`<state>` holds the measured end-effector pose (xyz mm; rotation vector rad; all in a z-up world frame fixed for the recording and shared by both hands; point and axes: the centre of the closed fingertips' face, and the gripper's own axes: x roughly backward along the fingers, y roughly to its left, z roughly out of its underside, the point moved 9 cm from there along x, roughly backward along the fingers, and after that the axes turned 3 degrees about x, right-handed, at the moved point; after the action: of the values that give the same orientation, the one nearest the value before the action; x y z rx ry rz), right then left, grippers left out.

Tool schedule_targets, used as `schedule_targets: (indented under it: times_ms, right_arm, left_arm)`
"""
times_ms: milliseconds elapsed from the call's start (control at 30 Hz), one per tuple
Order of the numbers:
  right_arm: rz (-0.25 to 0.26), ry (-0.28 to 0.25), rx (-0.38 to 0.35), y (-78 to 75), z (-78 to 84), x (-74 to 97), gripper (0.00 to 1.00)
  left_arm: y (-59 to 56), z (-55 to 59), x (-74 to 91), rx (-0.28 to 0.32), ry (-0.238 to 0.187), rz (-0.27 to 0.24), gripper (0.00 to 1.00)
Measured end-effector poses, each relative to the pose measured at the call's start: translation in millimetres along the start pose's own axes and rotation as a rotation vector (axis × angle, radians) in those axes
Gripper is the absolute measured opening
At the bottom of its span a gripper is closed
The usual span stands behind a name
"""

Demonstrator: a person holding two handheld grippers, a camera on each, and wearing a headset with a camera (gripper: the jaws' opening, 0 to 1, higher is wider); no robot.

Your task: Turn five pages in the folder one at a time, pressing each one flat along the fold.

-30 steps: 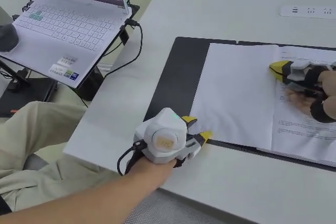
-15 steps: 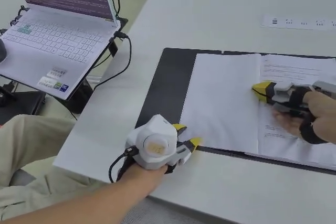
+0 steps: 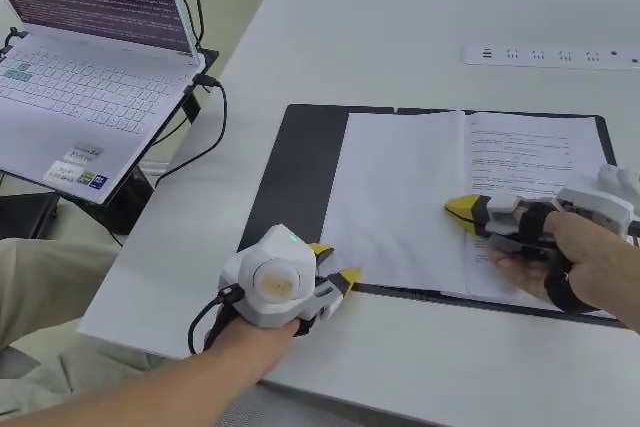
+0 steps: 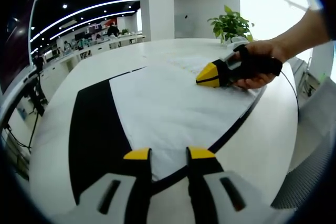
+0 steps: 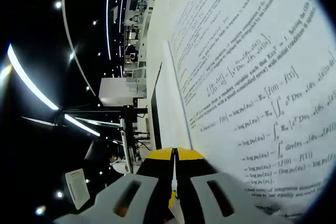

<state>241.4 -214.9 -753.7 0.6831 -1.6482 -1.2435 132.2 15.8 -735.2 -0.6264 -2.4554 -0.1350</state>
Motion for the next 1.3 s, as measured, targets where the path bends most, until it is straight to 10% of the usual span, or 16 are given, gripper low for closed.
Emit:
schedule_targets:
  times_ms: [433, 1300]
  right_arm:
    - [-0.004, 0.057, -0.015, -2.9, 56.5, 25.5, 0.00]
    - [-0.038, 0.082, -0.073, -4.4, 115.0, 57.2, 0.00]
  left_arm:
    - [-1.1, -1.4, 1.3, 0.002, 0.002, 0.003, 0.24]
    - [0.3, -1.0, 0.4, 0.008, 0.001, 0.002, 0.24]
